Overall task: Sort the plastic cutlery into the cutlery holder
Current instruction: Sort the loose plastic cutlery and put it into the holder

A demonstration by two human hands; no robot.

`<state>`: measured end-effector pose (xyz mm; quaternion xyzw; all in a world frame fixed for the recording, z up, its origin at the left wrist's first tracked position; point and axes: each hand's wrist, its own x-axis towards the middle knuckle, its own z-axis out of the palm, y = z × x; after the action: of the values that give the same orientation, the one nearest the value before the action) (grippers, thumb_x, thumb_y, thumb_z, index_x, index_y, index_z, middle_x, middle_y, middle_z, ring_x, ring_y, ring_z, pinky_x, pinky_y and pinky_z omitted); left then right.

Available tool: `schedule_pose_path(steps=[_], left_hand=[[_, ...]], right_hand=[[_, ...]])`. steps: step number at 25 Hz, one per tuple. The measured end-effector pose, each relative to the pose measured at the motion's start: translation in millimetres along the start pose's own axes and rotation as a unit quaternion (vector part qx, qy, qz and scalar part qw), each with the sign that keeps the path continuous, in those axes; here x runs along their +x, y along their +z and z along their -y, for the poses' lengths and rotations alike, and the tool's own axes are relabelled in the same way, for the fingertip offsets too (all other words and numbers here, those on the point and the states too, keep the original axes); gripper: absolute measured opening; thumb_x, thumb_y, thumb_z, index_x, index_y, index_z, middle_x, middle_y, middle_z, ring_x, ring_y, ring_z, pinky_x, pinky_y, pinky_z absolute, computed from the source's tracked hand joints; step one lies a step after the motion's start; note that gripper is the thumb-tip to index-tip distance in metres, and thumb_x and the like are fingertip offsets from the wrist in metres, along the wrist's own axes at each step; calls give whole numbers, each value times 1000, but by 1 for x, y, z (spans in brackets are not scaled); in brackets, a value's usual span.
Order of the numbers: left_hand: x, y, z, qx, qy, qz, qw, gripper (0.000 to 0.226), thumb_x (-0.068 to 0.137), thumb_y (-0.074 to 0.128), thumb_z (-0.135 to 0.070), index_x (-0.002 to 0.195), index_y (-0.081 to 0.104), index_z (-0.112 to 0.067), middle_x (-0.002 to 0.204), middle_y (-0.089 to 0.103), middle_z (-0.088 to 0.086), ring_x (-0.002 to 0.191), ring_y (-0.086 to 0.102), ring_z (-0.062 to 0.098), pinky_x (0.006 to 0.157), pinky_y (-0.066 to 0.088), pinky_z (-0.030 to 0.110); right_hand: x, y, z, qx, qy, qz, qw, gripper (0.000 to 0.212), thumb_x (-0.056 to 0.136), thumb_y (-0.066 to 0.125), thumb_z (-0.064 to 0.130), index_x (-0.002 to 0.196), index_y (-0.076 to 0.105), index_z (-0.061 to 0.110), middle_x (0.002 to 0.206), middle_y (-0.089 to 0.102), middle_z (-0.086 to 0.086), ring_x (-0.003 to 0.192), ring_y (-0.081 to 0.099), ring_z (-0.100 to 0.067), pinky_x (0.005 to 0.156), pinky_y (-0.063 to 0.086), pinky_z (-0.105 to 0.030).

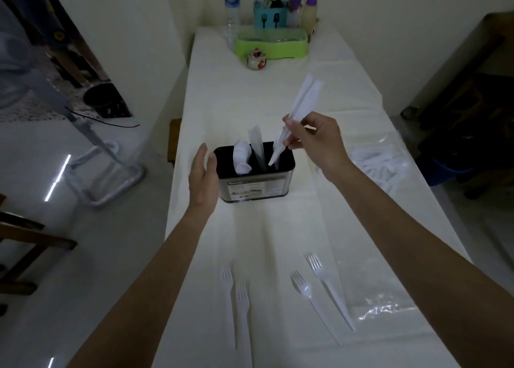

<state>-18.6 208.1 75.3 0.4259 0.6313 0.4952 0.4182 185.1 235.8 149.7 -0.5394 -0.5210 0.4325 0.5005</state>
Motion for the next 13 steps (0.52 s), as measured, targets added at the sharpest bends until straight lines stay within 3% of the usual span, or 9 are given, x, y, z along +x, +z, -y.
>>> schedule_pose_path(steps=[4, 6, 9, 13], left_hand=[[11, 10, 29, -29, -31, 11, 999, 45, 103, 32, -21, 147, 28, -14, 152, 32, 3, 139, 32, 17, 107, 25, 18], [10, 12, 35, -51, -30, 6, 998, 44, 102, 31, -13, 147, 28, -14, 151, 34, 3, 135, 36, 13, 102, 29, 10], [11, 12, 41, -65, -25, 6, 998, 45, 102, 30, -10, 147, 26, -13, 149, 36, 4, 127, 38, 7, 88, 33, -4], [12, 11, 48, -54, -9, 17, 998, 45, 103, 30, -12, 148, 23, -12, 151, 34, 5, 132, 37, 10, 91, 33, -4]], right_hand=[[20, 26, -30, -62, 8, 1, 998, 20, 87, 65, 16, 86, 67, -3, 61, 64, -8, 52, 65, -10, 56, 56, -24], [23, 36, -48, -140, 26, 36, 989, 24, 87, 64, 18, 79, 65, -4, 63, 67, -11, 47, 63, -7, 53, 54, -19], [29, 46, -59, -297, 62, 117, 946, 25, 86, 61, 17, 74, 66, -4, 66, 70, -12, 36, 55, 2, 46, 44, -6], [34, 47, -51, -304, 103, 158, 934, 13, 83, 67, 11, 73, 63, 5, 69, 68, -11, 39, 58, 2, 41, 42, -7]])
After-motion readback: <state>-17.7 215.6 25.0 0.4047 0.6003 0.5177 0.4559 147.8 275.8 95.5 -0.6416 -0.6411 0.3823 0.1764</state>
